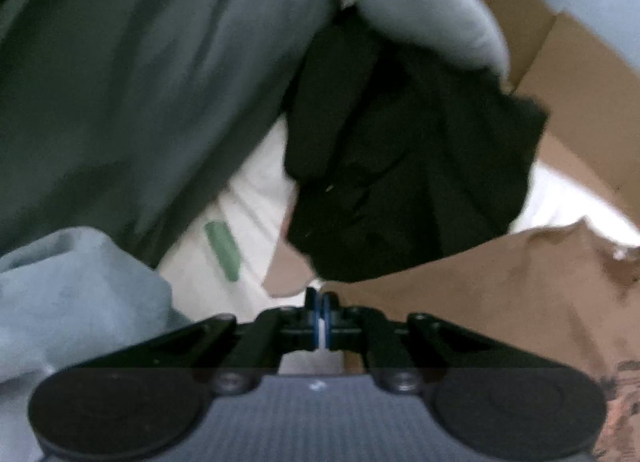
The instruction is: Fold clothes
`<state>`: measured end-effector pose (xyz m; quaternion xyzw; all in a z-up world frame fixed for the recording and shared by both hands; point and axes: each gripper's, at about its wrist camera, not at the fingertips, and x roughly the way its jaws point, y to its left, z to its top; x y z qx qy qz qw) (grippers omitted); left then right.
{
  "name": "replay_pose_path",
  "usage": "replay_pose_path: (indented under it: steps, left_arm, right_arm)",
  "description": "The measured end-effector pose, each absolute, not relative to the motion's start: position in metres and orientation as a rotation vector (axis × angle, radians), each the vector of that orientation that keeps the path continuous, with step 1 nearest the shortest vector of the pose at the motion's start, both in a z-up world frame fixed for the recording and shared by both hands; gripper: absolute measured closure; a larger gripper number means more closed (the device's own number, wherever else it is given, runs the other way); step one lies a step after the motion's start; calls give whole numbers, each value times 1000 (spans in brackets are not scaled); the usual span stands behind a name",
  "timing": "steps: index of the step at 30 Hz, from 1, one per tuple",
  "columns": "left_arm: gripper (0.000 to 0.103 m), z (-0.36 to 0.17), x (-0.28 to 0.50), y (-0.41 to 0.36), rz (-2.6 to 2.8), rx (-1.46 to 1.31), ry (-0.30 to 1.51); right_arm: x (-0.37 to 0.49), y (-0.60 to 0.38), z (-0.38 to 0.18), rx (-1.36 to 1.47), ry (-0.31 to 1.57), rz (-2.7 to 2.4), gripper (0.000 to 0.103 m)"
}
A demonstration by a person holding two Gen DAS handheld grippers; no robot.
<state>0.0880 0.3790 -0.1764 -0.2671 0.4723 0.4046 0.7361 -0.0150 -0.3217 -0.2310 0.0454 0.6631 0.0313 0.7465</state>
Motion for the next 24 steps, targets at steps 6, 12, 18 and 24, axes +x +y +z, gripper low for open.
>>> replay_pose_path:
  steps: [6, 12, 18, 24]
  left_arm:
    - [91, -186, 89, 357, 901, -587, 1035]
    - [90, -178, 92, 319, 841, -537, 1023]
    - [89, -175, 78, 297, 807, -547, 1022]
    - [89, -191, 74, 278, 692, -643, 1069]
  right_arm:
    - [-21, -330, -226, 87, 1443, 52, 5]
    - [-23, -333, -222, 98, 1428, 56, 5]
    - [-27, -332, -220, 97, 1420, 69, 5]
    - [-29, -325, -220, 101, 1424, 70, 5]
